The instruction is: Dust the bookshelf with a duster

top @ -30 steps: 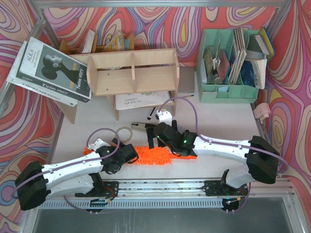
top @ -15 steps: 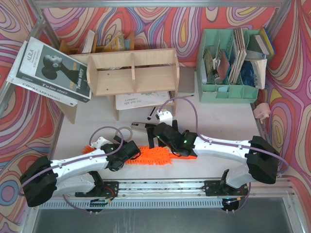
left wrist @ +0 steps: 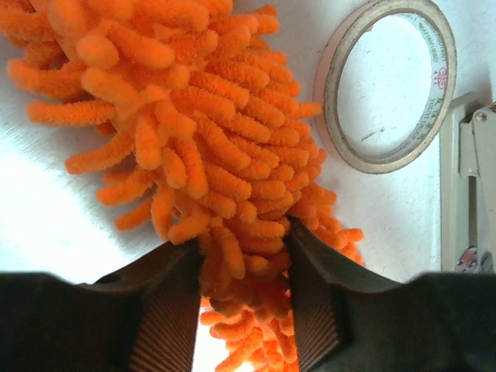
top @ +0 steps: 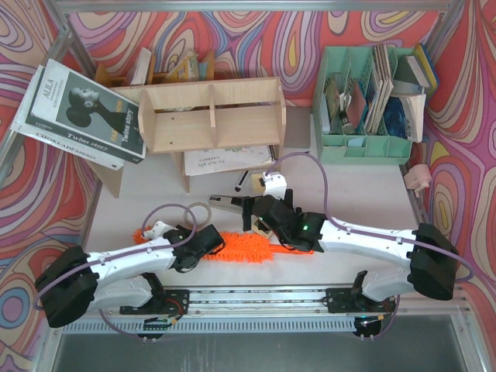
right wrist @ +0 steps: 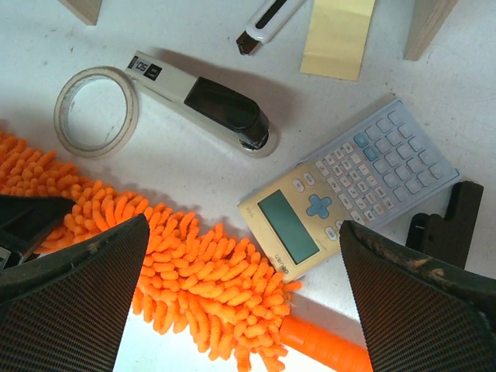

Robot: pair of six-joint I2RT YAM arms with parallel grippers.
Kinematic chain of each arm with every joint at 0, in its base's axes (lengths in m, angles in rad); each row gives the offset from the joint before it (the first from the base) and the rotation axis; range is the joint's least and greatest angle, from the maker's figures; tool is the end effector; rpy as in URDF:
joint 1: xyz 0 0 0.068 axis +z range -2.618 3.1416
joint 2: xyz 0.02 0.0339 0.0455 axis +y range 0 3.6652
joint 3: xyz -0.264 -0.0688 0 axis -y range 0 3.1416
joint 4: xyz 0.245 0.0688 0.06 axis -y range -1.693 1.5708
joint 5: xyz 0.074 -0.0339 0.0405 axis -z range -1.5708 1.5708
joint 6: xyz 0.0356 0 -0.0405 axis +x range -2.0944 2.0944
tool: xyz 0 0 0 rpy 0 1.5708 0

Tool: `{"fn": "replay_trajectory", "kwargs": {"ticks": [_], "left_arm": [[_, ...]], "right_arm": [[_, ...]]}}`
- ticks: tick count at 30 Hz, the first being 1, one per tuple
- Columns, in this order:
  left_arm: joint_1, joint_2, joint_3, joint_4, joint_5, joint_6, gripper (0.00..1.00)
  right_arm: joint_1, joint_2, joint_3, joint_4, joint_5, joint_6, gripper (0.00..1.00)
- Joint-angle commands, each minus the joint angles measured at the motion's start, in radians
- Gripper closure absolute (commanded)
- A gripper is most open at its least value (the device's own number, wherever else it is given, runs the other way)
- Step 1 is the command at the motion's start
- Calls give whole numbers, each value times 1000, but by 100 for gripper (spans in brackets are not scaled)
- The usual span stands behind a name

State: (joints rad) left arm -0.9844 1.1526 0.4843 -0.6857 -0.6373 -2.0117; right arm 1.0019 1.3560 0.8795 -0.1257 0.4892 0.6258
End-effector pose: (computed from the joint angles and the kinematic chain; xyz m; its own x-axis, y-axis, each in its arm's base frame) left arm 0.1086 -0.1252 0.1498 -0.3107 -0.8458 -0.4337 -0.7442 0.5004 -0.4425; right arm 0.1735 0.2402 0.2527 -0.5607 0.0828 -0.8238 -0.2549 0.9294 0.2670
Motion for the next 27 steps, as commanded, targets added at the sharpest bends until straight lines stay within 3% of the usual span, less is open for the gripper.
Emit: {"fn": "replay_trajectory", "kwargs": {"ticks": [1,5,13,20,27], "left_arm": [[6,11,-78,-25,66,-58,62],[7,-40,-75,-90,33,-94,78],[7,-200,-34,-276,-71,-143,99],[7,-338,40,-434,-173,-156,100],[7,-388,151,-582,-270,-142,100]], "right_arm": [[5,-14,-12,-12,45,17,1],[4,-8,-5,-25,60,19,2],[6,-52,-52,80,42,-108,1],[4,-99,-126,249,-46,-302,1],[5,-132,-142,270,-96,-419,1]]}}
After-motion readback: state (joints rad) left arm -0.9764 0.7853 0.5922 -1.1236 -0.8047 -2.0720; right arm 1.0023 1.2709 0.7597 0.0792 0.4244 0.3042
